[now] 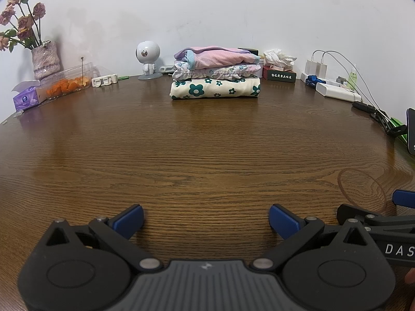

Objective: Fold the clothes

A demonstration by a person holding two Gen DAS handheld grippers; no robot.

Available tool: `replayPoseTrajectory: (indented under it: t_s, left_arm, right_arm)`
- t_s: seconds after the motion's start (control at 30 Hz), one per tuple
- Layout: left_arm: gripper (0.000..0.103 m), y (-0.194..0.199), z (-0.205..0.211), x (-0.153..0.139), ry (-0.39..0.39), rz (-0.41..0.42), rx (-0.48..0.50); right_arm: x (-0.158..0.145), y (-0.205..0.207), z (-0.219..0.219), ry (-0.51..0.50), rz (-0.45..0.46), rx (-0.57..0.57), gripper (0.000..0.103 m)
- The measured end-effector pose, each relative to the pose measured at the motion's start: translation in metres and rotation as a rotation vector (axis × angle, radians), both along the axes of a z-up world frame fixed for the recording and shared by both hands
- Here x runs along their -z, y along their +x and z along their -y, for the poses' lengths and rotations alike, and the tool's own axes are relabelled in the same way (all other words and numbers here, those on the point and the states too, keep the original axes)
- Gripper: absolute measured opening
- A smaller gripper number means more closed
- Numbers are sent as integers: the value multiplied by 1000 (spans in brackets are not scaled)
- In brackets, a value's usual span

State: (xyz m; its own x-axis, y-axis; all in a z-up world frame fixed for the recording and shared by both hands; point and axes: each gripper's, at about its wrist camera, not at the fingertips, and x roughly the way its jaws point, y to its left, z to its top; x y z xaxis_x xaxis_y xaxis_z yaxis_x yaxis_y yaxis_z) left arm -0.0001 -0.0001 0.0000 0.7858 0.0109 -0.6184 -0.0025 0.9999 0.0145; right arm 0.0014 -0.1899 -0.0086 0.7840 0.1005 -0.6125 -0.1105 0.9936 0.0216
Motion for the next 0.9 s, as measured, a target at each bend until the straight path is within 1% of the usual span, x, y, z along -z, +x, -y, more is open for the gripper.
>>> replayPoseTrajectory:
  t_s: [0.9]
  left_arm:
    - [103,1,-2,-1,0,0,-1]
  right_arm:
    - [0,0,0,0,0,0,102]
